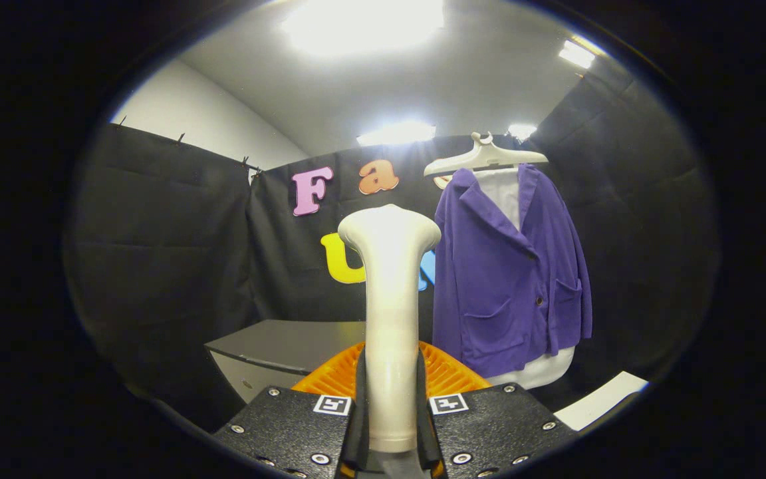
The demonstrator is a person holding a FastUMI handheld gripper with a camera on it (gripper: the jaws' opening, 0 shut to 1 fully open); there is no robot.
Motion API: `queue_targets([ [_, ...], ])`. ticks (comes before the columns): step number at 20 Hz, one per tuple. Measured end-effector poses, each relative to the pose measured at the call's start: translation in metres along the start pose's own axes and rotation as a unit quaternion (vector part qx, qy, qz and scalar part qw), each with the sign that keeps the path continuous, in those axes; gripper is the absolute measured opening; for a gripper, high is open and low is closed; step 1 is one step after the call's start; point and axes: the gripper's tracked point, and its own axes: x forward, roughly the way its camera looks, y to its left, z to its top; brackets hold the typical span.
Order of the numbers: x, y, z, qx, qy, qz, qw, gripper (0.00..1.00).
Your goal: Iron the clothes twice with a garment steamer, once on the left side and once on the right side.
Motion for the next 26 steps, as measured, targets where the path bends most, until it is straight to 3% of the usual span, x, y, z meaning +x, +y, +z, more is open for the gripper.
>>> queue_targets([
  [13, 0.100, -0.079, 0.116, -0.009, -0.086, -0.029, 0.996, 0.28],
  [19, 0.161, -0.109, 0.129, -0.018, -0.089, -0.050, 0.995, 0.30],
  [26, 0.212, -0.151, 0.103, -0.021, -0.055, -0.091, 0.994, 0.29],
])
